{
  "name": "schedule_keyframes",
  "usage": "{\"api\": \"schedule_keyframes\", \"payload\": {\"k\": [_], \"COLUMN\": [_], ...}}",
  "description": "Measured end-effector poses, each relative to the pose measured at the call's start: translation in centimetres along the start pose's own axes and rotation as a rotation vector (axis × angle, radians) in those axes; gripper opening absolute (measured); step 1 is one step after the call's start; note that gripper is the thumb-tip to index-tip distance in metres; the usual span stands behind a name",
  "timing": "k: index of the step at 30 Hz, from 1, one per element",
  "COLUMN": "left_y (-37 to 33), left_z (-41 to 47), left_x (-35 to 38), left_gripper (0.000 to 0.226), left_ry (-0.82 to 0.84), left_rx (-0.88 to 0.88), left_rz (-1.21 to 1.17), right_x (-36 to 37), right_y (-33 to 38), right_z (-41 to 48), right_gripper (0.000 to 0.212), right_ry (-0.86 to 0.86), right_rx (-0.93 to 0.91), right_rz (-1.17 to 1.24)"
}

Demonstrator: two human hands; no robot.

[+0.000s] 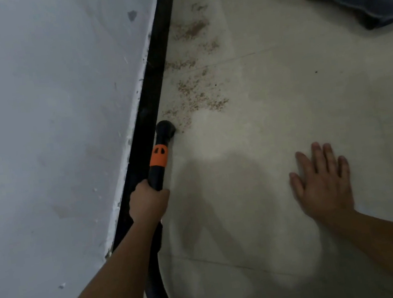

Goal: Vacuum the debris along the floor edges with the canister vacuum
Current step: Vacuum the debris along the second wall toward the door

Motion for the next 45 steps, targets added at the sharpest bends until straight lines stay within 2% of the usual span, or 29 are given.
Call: {"api": "schedule_keyframes", "payload": {"k": [3, 8, 12, 15, 21, 26, 29, 34, 41, 45], "left_y": [0.1, 2.5, 1.8, 0.2, 0.7, 4.4, 5.5, 1.1, -1.8, -2.8], "left_z": [0.5, 0.1, -4.7, -4.6, 0.0, -3.3, -5.8, -8.9, -4.1, -6.4], "left_x": [0.5, 0.3, 3.0, 3.8, 1.3, 0.8, 1.0, 4.0, 1.9, 2.0], "left_gripper": [0.024, 0.021, 0.020, 0.018, 0.021, 0.018, 0.019, 0.018, 0.019, 0.018], "left_ry": [0.034, -0.025, 0.054, 0.047, -0.067, -0.085, -0.079, 0.046, -0.065, 0.054], "left_rx": [0.004, -0.089, 0.038, 0.088, -0.041, -0.098, -0.050, 0.132, -0.003, 0.064], "left_rz": [-0.024, -0.113, -0.092, -0.076, -0.027, -0.015, 0.040, 0.033, 0.050, 0.084], "right_x": [-0.1, -0.2, 0.1, 0.0, 0.1, 0.2, 0.3, 0.2, 0.0, 0.4], "right_y": [0.0, 0.0, 0.0, 0.1, 0.1, -0.2, 0.0, 0.0, 0.1, -0.3], "right_z": [-0.1, 0.1, -0.2, 0.0, 0.2, -0.1, 0.2, -0.1, 0.3, 0.1], "right_gripper": [0.064, 0.066, 0.067, 0.067, 0.066, 0.066, 0.065, 0.066, 0.064, 0.064], "right_ry": [-0.017, -0.038, -0.021, -0.019, -0.025, -0.058, -0.062, -0.047, -0.064, -0.047], "right_rx": [-0.004, -0.002, 0.004, 0.001, 0.002, 0.008, 0.004, 0.001, 0.005, 0.006], "right_rz": [0.004, 0.000, -0.013, -0.005, -0.007, 0.012, 0.000, -0.006, 0.011, 0.020]}}
Point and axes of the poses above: each hand's wrist, its own z-axis towards the middle knuckle, its own x-axis out of the palm, y = z × x, the point moved 6 cm from there along z, towards the middle knuckle, and after that the axes turned 3 degrees about -z, right-handed, at the moved point
